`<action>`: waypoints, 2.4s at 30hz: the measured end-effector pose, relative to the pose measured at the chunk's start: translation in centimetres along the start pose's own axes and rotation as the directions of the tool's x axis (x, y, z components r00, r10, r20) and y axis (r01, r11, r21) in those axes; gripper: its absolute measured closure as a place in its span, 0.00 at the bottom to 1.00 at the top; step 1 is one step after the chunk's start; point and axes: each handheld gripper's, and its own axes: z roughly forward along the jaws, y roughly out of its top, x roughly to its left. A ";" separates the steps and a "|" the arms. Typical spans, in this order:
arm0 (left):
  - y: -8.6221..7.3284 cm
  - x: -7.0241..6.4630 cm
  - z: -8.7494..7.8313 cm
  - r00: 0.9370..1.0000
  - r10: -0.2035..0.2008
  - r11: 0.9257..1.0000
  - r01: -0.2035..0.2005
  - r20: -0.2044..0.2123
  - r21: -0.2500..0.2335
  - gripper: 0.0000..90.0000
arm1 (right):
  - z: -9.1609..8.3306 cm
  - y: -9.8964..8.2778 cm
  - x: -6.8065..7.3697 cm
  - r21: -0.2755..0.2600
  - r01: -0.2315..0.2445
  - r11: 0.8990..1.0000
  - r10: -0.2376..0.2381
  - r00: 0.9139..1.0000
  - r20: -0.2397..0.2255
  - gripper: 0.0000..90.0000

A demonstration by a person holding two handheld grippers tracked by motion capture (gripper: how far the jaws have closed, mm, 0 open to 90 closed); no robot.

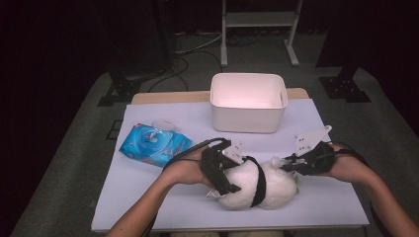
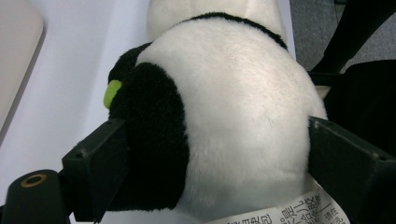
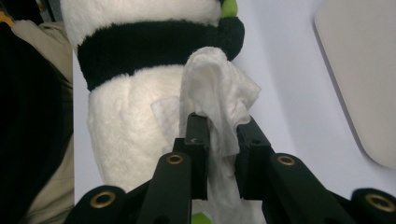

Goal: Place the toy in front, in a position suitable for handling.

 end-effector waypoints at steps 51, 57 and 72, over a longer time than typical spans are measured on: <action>-2.9 1.4 1.7 0.980 -0.137 0.960 0.167 0.143 -0.226 0.07 | 0.2 -2.1 0.2 -0.090 -0.086 0.992 0.084 0.996 -0.022 0.85; -3.2 1.3 2.4 0.975 -0.152 0.949 0.190 0.162 -0.252 0.04 | 0.0 -2.3 0.4 -0.092 -0.091 0.992 0.089 0.996 -0.021 0.85; -3.4 2.3 1.8 0.967 -0.173 0.933 0.223 0.189 -0.284 0.24 | 0.2 -2.6 0.1 -0.175 -0.126 0.976 0.119 0.992 -0.050 0.85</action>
